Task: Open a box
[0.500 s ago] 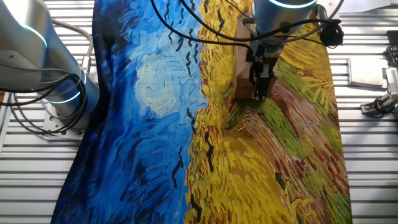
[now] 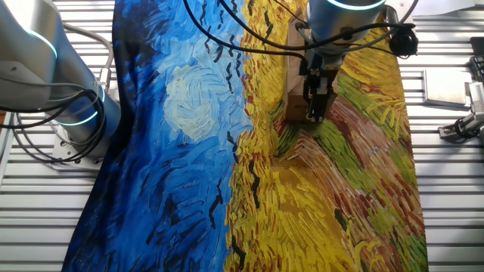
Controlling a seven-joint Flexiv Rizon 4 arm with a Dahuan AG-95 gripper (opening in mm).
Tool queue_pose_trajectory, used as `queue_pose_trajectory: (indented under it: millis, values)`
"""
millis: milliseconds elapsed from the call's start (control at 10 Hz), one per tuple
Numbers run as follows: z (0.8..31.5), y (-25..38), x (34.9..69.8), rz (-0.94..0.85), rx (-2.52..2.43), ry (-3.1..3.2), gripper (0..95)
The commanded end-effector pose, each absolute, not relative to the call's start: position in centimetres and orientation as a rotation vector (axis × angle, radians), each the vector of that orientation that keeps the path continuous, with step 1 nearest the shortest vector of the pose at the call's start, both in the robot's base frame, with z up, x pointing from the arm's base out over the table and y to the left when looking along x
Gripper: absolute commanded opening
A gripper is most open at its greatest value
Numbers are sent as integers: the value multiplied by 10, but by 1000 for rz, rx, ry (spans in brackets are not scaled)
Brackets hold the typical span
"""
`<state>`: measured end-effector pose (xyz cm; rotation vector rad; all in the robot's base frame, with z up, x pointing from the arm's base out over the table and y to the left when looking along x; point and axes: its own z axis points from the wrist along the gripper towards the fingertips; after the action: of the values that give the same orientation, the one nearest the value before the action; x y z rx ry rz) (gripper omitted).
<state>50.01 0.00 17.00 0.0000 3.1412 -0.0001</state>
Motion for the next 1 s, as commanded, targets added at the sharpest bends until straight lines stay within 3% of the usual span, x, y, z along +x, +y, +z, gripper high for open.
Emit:
queue_pose_trajectory:
  millis: [100, 1000]
  values:
    - [170, 0, 500, 42, -86, 3119, 0]
    - [170, 0, 500, 24, -86, 3120, 0]
